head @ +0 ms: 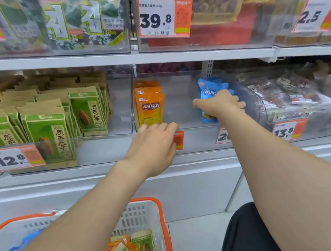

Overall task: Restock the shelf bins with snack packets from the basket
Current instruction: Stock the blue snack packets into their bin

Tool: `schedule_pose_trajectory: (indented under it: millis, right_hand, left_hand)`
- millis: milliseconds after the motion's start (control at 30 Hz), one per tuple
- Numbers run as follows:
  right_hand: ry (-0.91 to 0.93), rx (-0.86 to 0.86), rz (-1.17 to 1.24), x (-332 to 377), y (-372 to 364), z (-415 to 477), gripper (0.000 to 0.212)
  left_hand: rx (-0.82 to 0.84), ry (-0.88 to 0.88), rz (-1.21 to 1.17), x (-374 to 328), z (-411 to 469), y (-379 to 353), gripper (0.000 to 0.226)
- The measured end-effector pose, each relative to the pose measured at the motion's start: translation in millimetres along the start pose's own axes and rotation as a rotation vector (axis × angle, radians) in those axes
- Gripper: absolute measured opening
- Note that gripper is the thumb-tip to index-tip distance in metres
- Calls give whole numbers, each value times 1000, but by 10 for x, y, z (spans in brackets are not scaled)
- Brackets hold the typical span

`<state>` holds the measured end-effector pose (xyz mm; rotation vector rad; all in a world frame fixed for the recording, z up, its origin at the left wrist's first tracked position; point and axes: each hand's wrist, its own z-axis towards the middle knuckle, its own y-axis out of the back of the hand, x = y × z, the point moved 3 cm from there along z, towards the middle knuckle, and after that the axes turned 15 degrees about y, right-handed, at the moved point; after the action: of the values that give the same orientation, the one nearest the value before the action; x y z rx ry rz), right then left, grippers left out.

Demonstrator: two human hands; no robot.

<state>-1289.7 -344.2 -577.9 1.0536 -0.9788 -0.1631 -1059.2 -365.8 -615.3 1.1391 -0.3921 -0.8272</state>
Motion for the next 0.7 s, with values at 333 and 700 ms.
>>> schedule_pose_trajectory:
  millis: [333, 700]
  right_hand:
    - [-45, -23, 108, -198, -4, 200, 102]
    - [-58, 77, -68, -177, -64, 131, 53]
  left_hand:
    - [-137, 73, 82, -75, 30, -114, 14]
    - [-154, 59, 97, -65, 19, -128, 18]
